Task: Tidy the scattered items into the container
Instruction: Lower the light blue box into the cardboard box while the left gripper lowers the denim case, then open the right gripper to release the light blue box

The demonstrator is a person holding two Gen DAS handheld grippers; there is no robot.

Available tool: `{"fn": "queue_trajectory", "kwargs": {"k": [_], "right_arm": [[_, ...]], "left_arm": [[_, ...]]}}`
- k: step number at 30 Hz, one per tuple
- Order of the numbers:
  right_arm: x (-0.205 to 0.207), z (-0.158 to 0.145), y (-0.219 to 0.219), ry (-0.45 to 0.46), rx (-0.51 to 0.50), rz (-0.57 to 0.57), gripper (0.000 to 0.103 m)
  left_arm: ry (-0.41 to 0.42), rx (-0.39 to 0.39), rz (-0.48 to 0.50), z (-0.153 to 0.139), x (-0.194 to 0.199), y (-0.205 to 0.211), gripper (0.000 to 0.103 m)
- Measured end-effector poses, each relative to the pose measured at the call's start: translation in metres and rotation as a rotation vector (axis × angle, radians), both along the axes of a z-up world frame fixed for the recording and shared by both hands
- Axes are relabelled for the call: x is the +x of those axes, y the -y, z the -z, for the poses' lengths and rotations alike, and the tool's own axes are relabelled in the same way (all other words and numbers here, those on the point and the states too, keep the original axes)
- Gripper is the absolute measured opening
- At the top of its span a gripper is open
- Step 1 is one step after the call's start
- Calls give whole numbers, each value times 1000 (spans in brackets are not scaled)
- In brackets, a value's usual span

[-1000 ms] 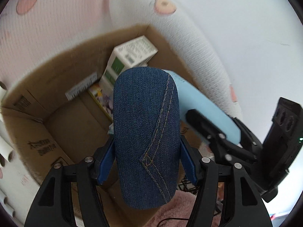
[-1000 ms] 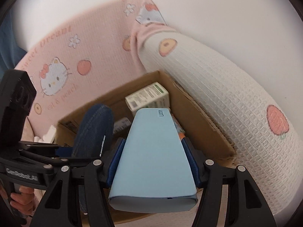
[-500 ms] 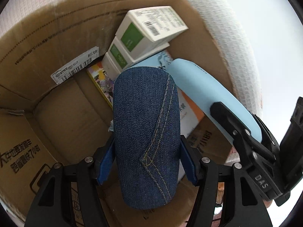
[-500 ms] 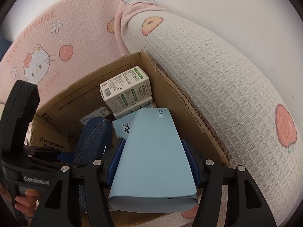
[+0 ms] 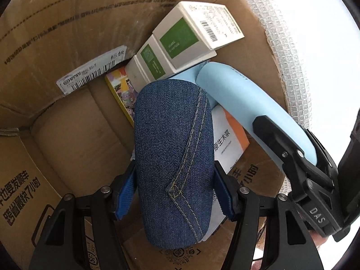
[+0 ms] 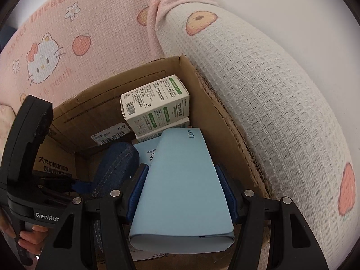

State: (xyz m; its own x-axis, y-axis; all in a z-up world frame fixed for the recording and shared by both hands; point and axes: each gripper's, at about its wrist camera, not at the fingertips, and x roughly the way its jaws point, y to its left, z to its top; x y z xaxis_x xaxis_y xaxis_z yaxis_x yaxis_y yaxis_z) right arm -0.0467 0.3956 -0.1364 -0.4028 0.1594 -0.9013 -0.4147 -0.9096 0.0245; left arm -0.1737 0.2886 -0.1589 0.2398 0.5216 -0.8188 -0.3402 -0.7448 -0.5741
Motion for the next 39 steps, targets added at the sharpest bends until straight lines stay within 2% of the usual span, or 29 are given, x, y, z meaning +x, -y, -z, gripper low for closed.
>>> {"fn": "queue_trajectory", "kwargs": {"k": [5,9,14,15,16,18,19,22,25,27,29,32,33,39], "right_arm": [[0,5,4,101,49,-38,59],[2,-8,10,98,127,-11,59],[7,-25,14,80,131,-13,58],[8,-25,16,100,139,-14,50],[9,-24,18,120,140,-15,34],[10,-23,23,124,140,-17,16],[12,-22,28,119,145,-20,14],[16,-16,38,128,101,-27,10],[19,-3,26,151,-9,31,10],[22,5,18,164,-44,56,10],[24,10,12,158,-27,58,10],[20,20,5,208,96,80,10],[20,21,2,202,101,87,10],[31,17,-17,134,-6,151,10]], "left_arm": [[11,36,8,-9,0,0,67],[26,40,6,-10,-2,-5,67],[19,38,11,-14,1,-9,67],[26,38,6,-14,1,-10,67],[29,38,5,-14,2,-10,67],[17,44,9,-18,5,-12,67],[7,45,8,-21,7,-12,67],[-8,36,-12,-25,7,-12,66],[24,33,-20,-21,2,-17,67],[34,39,-7,-20,1,-21,67],[27,34,6,-21,2,-28,67],[35,18,0,-20,1,-37,67],[41,16,-5,-20,0,-40,67],[117,-14,-70,-13,-10,-52,67]]}}
